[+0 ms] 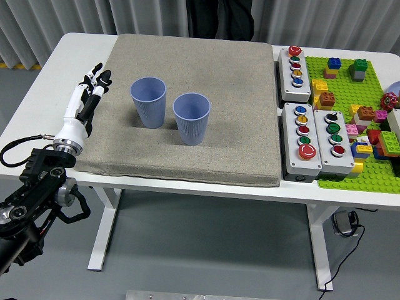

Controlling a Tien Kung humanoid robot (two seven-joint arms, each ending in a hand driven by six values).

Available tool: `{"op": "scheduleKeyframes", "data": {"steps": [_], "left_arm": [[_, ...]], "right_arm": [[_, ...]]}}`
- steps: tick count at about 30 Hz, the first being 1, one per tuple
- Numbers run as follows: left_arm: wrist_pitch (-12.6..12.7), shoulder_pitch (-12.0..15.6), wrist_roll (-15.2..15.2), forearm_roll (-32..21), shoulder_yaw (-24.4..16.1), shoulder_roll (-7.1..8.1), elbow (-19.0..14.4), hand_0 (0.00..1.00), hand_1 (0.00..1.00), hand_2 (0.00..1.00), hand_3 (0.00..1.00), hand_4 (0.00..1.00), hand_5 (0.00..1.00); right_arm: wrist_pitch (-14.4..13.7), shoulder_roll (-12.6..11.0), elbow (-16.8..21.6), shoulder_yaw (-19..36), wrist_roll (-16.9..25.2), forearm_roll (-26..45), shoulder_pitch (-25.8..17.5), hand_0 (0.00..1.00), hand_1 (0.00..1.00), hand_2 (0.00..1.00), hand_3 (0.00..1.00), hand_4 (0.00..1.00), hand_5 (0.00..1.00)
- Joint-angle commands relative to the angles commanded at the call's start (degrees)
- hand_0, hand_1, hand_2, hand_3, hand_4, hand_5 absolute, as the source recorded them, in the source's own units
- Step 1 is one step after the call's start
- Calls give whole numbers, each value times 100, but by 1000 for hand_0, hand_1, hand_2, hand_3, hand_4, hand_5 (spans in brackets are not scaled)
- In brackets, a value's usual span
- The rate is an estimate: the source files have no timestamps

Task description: Pick cup pour cup place

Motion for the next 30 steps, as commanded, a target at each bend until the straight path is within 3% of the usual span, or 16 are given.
{"op": "scheduleKeyframes", "data": {"steps": [5, 6, 11, 12, 19, 30], "left_arm": [[-64, 33, 61, 196, 20, 90, -9, 930, 940, 998, 998, 922, 339], [-95, 44, 89, 260, 33, 111, -1, 949, 949, 998, 998, 859, 186], [-189, 73, 173, 379, 182, 163, 44, 949, 949, 998, 998, 859, 186], [-199, 73, 181, 392, 227, 161, 63, 963, 957, 998, 998, 889, 244], [-239, 64, 212, 414, 434, 106, 170, 968, 959, 998, 998, 882, 224], [-239, -232, 202, 324, 582, 24, 479, 966, 958, 998, 998, 859, 186]], "right_arm": [[9, -6, -3, 12, 6, -15, 3, 696, 633, 593, 593, 2, 240], [10, -7, -2, 17, 5, -23, 3, 696, 633, 593, 593, 2, 239], [10, -6, -1, 22, 0, -29, 15, 696, 633, 593, 593, 2, 239], [8, -5, 0, 22, -3, -28, 18, 697, 633, 594, 593, 2, 240], [0, 4, 3, 10, -14, -11, 24, 697, 633, 594, 593, 2, 242], [6, 5, 3, 14, -18, -42, 25, 696, 633, 594, 593, 2, 244]]}}
